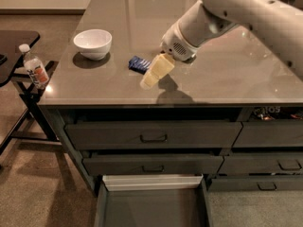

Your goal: Place rxbar blueberry into bottom drawer

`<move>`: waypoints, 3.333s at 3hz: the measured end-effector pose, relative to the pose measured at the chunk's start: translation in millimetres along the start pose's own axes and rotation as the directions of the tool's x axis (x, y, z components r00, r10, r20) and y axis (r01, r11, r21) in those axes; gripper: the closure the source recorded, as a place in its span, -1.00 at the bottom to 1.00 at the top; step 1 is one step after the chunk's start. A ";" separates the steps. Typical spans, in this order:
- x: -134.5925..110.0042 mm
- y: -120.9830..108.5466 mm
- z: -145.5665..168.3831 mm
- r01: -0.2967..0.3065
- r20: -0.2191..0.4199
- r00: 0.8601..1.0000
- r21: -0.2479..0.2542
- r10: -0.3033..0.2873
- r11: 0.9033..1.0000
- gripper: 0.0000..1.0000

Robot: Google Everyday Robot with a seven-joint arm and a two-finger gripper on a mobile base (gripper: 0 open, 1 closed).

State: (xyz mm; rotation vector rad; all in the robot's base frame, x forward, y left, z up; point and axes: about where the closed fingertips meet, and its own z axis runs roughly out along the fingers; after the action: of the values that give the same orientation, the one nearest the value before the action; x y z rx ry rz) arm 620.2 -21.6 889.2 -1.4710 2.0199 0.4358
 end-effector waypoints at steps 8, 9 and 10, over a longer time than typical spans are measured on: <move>7.5 -39.2 73.3 -0.135 0.023 0.990 -0.029 0.136 0.990 -0.64; 7.5 -39.2 73.4 -0.135 0.023 0.990 -0.029 0.136 0.990 -0.18; 7.5 -39.2 73.4 -0.135 0.023 0.990 -0.029 0.136 0.990 0.29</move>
Offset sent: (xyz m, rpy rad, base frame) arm 0.0571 0.0240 -0.0260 0.0877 0.0578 -0.0622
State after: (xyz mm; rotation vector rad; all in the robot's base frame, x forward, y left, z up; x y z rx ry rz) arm 675.3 2.3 831.1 -1.3424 2.1096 0.5378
